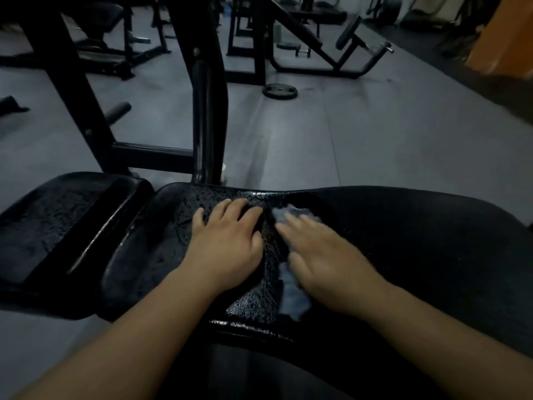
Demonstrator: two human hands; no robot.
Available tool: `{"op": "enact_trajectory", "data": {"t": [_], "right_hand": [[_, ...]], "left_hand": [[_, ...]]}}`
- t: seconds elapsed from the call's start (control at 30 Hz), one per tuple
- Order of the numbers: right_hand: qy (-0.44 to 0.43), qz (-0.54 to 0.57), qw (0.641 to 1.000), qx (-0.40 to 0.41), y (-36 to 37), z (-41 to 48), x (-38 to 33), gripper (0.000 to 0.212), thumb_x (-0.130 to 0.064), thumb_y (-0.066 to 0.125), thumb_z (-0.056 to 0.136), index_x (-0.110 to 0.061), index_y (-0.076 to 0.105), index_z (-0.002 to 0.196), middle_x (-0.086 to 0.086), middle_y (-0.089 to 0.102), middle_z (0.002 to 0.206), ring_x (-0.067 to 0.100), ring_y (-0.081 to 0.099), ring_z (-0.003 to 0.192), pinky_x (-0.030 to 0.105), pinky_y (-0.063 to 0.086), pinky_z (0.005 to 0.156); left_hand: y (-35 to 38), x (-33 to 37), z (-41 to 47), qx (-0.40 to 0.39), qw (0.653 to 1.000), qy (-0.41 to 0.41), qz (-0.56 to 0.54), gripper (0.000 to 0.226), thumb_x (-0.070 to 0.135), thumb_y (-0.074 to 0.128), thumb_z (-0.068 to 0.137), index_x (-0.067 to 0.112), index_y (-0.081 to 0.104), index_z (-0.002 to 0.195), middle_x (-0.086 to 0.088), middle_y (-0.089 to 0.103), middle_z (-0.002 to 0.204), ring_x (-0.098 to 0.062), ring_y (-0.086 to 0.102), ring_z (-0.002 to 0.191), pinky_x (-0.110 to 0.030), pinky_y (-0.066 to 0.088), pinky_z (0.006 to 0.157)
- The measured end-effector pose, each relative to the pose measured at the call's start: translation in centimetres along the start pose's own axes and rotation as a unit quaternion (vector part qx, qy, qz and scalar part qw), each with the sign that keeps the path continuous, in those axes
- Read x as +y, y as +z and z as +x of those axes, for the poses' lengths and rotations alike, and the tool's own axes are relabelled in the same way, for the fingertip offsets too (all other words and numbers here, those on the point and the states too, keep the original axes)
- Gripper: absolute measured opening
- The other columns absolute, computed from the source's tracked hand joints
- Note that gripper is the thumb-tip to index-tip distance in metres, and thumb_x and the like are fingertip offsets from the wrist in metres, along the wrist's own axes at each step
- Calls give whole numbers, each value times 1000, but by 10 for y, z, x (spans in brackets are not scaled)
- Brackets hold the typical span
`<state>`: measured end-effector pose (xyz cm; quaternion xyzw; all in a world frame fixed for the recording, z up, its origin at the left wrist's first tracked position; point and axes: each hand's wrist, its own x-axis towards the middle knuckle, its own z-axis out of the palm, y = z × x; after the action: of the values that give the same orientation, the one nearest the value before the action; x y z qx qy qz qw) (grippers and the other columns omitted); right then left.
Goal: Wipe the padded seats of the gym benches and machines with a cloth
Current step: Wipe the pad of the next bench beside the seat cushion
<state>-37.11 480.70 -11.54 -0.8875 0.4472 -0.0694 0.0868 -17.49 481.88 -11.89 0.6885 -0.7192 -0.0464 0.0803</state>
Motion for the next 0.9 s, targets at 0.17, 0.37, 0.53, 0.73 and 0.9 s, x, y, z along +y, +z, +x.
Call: {"op": "enact_trajectory", "data": {"t": [0.17, 0.37, 0.53, 0.73, 0.9], "right_hand": [[136, -31, 990, 30, -10, 52, 39, 64, -35, 28, 92, -15, 34, 152, 8, 28, 162, 27, 25, 147, 38, 18, 120], [-7, 11, 1000, 14, -6, -22, -5, 71, -41, 13, 89, -21, 32, 155, 4, 22, 165, 21, 18, 151, 33, 9, 124], [123, -5, 992, 2, -28, -29, 33, 57, -30, 37, 98, -24, 31, 155, -1, 17, 166, 19, 18, 151, 31, 17, 120], [43, 45, 998, 20, -2, -59, -31, 79, -34, 23, 81, -10, 29, 155, 11, 29, 162, 25, 24, 149, 33, 14, 124], [147, 8, 989, 21, -19, -79, 17, 67, -38, 32, 95, -18, 20, 158, 2, 16, 167, 15, 12, 152, 25, 3, 121]], "left_hand": [[1, 16, -7, 17, 998, 53, -21, 61, 42, 25, 92, 25, 37, 150, 2, 29, 160, -18, 21, 148, -43, 16, 122], [0, 19, -14, 22, 996, 81, -24, 64, 38, 23, 92, 17, 38, 150, -1, 30, 161, -16, 24, 148, -33, 17, 122], [-3, 43, -30, 0, 993, 115, -31, 62, 38, 26, 93, 16, 39, 150, -1, 30, 160, -17, 25, 147, -34, 19, 122], [3, 45, -35, 0, 992, 115, -59, 70, 37, 21, 86, 17, 39, 150, -1, 32, 160, -16, 26, 147, -34, 19, 122], [3, 51, -36, -6, 992, 120, -46, 65, 36, 25, 93, 15, 35, 153, -1, 28, 162, -17, 22, 149, -32, 15, 123]]}}
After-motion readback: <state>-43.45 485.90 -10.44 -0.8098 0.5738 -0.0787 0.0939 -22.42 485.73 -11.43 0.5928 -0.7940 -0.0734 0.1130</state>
